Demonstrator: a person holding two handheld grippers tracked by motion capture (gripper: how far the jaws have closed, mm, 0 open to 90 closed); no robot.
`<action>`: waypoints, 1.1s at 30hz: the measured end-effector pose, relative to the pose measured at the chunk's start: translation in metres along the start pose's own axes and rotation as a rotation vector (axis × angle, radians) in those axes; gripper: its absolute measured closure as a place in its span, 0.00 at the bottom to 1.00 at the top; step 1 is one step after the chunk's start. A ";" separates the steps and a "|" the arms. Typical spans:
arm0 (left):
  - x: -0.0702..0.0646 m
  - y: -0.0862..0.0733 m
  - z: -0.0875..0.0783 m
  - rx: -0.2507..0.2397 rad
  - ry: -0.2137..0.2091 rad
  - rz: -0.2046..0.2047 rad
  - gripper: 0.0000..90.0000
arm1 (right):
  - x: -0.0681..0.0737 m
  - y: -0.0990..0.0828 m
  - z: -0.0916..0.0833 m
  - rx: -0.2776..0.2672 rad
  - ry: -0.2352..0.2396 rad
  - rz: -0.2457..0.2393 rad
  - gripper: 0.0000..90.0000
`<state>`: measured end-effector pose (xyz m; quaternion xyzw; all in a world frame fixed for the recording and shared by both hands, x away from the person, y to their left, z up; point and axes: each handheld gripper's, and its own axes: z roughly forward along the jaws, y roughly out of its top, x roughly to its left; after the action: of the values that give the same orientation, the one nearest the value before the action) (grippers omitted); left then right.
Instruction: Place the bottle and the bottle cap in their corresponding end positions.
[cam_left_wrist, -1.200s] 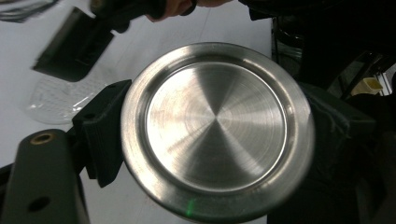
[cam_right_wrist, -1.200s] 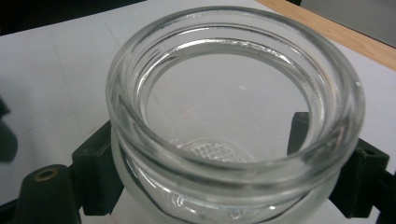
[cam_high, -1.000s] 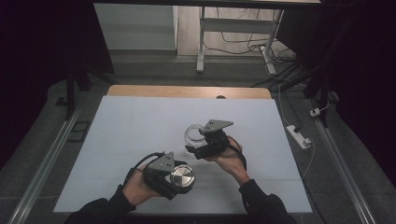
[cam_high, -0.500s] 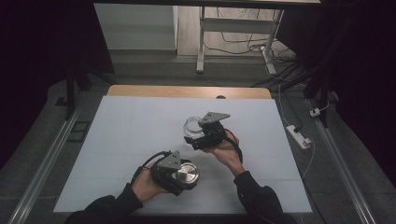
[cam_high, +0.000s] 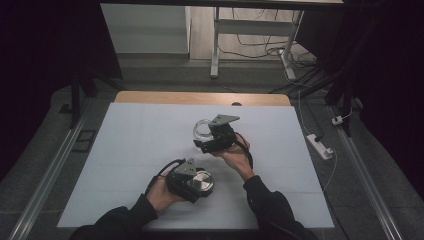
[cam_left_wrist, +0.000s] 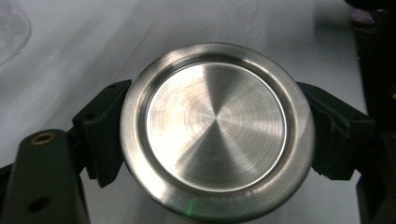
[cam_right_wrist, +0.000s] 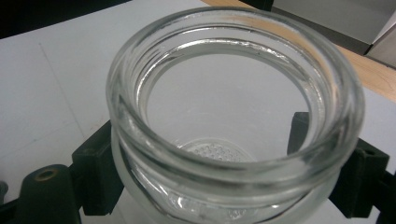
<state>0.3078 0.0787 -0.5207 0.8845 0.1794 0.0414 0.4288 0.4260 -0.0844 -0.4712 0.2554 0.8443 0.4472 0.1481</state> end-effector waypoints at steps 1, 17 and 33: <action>0.001 -0.001 0.003 0.004 0.004 -0.005 0.21 | -0.001 0.000 0.002 0.000 0.000 0.003 0.17; 0.010 0.000 0.029 0.111 0.078 -0.003 0.21 | -0.018 -0.016 0.028 0.041 -0.046 0.026 0.17; 0.010 -0.001 0.031 0.139 0.088 -0.005 0.21 | -0.016 -0.025 0.036 0.049 -0.042 0.006 0.16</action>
<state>0.3239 0.0604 -0.5418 0.9090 0.2026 0.0664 0.3582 0.4490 -0.0813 -0.5114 0.2709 0.8508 0.4215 0.1582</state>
